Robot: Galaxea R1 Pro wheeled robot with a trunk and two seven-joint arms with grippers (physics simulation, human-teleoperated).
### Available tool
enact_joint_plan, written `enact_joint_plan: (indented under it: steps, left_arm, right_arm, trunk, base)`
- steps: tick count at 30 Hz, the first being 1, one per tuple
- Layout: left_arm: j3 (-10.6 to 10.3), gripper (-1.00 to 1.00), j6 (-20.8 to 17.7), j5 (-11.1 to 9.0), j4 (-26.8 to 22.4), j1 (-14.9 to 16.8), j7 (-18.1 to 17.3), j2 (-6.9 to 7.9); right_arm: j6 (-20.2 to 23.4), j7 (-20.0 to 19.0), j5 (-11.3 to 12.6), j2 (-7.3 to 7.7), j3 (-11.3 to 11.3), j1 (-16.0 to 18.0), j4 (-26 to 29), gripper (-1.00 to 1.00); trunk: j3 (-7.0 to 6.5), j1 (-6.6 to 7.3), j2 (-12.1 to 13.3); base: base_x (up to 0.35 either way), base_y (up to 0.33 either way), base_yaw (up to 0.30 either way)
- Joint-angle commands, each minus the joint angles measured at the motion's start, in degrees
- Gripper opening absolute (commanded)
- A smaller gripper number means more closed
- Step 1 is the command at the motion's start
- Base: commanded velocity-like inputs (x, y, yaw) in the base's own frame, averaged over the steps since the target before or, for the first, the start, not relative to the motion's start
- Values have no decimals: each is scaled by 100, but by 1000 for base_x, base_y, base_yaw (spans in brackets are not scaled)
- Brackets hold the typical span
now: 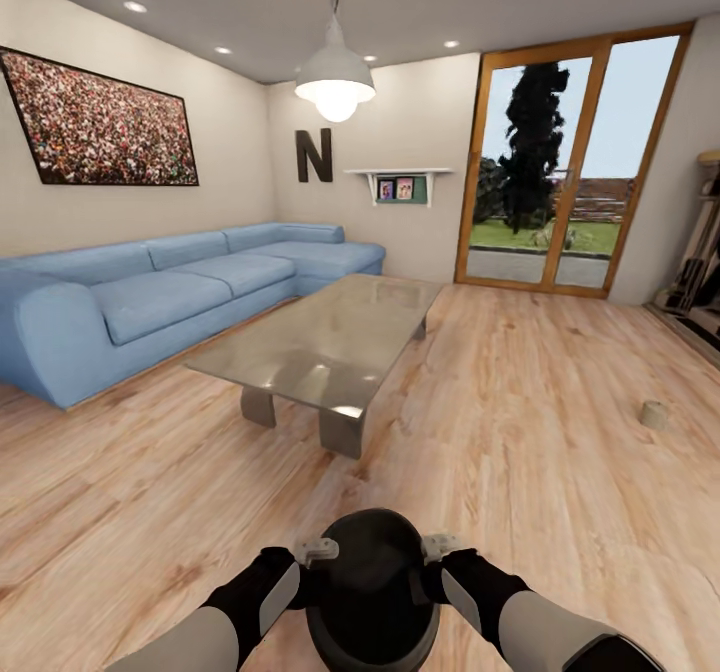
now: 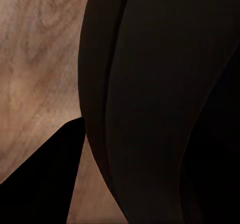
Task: Place each of the two pumpkins and all three candles from the living room inside a cabinet in the living room (use any cabinet), then make sure every cabinet is closed, and position the cauldron so it is next to a table in the living room.
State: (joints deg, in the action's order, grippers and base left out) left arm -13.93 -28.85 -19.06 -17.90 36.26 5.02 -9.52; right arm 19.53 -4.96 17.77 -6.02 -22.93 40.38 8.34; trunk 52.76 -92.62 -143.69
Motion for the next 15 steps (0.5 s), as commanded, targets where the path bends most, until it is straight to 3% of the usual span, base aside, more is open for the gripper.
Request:
enact_joint_plan:
  steps: [1, 15]
  left_arm:
    - [-31, -100, -25, -19, -21, 4, 43, 3]
    - [-31, -100, -25, -19, -21, 4, 43, 3]
  right_arm:
    - [24, 4, 51, 3, -80, 5, 1, -100]
    - [24, 4, 53, 4, -77, 5, 1, -100]
  trunk:
    - [5, 2, -3]
    - [5, 2, -3]
  base:
    - [0, 307, 75]
    - [0, 311, 9]
